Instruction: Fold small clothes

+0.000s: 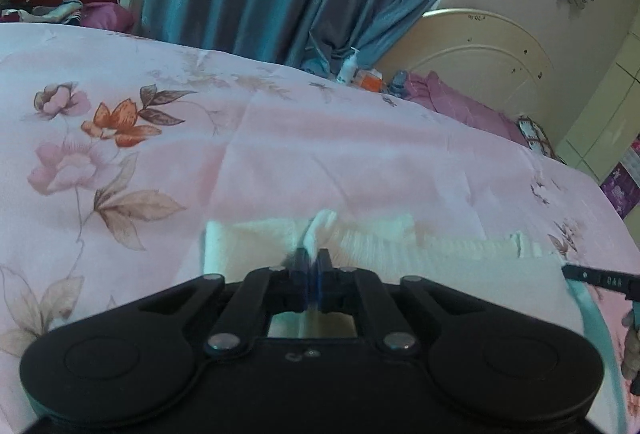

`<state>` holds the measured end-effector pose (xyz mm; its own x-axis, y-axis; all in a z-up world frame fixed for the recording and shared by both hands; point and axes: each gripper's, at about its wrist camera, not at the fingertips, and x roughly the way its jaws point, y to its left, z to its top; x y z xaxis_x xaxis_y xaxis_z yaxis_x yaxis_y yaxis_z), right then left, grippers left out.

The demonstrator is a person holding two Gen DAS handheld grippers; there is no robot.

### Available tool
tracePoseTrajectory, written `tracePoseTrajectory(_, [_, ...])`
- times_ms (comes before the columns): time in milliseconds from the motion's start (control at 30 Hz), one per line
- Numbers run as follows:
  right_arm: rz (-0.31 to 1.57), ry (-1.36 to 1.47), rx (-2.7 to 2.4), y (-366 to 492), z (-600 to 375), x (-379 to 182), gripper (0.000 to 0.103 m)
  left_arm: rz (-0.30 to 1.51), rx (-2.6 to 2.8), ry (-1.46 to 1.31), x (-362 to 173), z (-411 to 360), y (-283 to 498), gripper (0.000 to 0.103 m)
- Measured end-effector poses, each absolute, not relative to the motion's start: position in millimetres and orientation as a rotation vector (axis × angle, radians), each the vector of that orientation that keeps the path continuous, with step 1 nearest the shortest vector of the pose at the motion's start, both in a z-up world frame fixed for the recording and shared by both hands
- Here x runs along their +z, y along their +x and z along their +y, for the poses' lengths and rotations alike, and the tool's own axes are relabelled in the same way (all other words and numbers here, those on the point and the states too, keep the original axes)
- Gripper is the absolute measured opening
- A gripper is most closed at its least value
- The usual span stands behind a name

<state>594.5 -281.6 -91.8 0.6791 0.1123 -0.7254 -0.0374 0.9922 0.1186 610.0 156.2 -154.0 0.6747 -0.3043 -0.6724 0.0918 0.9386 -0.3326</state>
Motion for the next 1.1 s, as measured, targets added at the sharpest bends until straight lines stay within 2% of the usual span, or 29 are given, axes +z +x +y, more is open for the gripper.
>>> tracePoseTrajectory(33, [0.796,0.094,0.050,590.2,-282.7,-85.3,0.009,0.790,-0.192,-0.276,-146.8,159.2,605.3,0.031])
tracePoseTrajectory(67, [0.750,0.096,0.027,582.6,-282.1,-76.3,0.025,0.754,-0.168,-0.249,-139.1,159.1,597.7,0.034])
tracePoseTrajectory(133, [0.700,0.141,0.090,572.6,-273.2,-66.4,0.049,0.691,-0.194,-0.204,-123.8,148.0,584.3,0.037])
tracePoseTrajectory(267, [0.779,0.145,0.340,577.3,-214.4,-75.7,0.049,0.726,-0.368,-0.106,-125.1,85.7,582.2,0.038])
tracePoseTrajectory(400, [0.822,0.018,0.505,570.3,-174.0,-88.2,0.049,0.756,-0.421,-0.060,-140.2,64.4,582.4,0.041])
tracePoseTrajectory(500, [0.788,-0.035,0.412,570.9,-198.9,-90.1,0.049,0.745,-0.299,-0.040,-151.0,96.3,587.6,0.039])
tracePoseTrajectory(567, [0.805,-0.020,0.155,585.4,-238.5,-98.3,0.049,0.747,-0.254,-0.072,-156.0,121.0,593.8,0.038])
tracePoseTrajectory(633, [0.820,0.120,0.128,591.7,-272.2,-102.6,0.049,0.746,-0.282,-0.056,-155.4,124.5,596.4,0.037])
tracePoseTrajectory(700, [0.822,0.084,0.117,590.2,-268.8,-95.7,0.049,0.731,-0.265,-0.004,-151.1,112.9,594.6,0.038])
tracePoseTrajectory(767, [0.797,0.089,0.158,578.2,-258.3,-82.3,0.049,0.700,-0.268,0.012,-139.5,103.4,581.2,0.040])
tracePoseTrajectory(833, [0.781,0.082,0.253,560.5,-238.9,-73.9,0.049,0.657,-0.306,0.011,-129.2,88.7,559.0,0.051])
tracePoseTrajectory(933, [0.792,0.027,0.401,538.9,-201.1,-74.8,0.049,0.661,-0.376,0.065,-128.9,50.6,535.8,0.056])
tracePoseTrajectory(1100, [0.810,-0.066,0.350,526.6,-193.9,-88.5,0.049,0.736,-0.309,0.043,-149.5,48.6,534.7,0.055])
